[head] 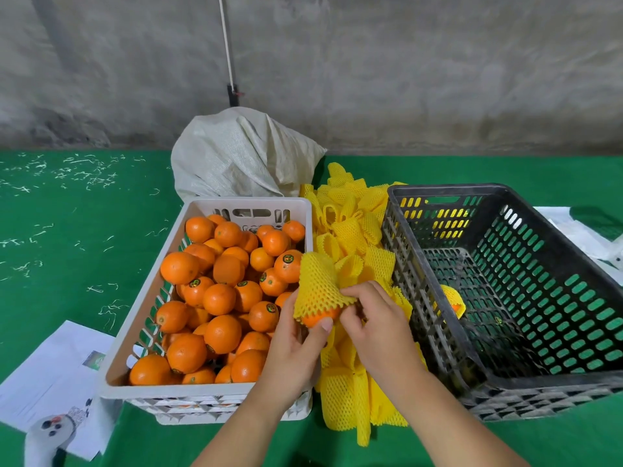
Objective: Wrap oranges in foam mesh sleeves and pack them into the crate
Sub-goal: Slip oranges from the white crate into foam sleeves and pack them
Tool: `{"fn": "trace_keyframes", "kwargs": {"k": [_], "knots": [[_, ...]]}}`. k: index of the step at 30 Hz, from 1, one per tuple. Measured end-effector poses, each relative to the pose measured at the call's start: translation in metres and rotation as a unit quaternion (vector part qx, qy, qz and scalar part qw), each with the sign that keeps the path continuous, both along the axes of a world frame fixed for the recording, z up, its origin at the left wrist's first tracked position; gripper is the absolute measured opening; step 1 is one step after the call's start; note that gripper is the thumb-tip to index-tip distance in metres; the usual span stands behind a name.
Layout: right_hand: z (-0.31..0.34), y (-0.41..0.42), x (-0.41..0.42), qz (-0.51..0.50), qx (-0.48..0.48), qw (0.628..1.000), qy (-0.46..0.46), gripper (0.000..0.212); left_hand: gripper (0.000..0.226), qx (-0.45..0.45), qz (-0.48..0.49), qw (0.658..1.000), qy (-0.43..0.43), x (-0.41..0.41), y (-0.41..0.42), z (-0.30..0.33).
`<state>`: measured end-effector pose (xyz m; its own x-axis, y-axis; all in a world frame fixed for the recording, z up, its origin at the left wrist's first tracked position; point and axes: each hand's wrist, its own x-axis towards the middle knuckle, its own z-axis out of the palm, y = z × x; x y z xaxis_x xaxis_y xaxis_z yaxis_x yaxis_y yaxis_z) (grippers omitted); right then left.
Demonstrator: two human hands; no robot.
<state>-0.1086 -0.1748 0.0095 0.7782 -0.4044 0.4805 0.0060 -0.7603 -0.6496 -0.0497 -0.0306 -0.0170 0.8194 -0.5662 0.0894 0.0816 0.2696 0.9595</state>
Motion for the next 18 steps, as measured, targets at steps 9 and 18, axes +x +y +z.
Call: {"fn": "trace_keyframes", "kwargs": {"k": [9,18], "knots": [[-0.022,0.022,-0.014,0.036,0.032,0.999,0.025,0.025,0.06,0.043,0.106,0.992,-0.043,0.012,0.001,-0.014],[-0.03,0.013,-0.018,0.037,0.049,0.997,0.055,0.033,0.065,0.051,0.032,0.996,-0.06,0.013,0.003,-0.015]]}}
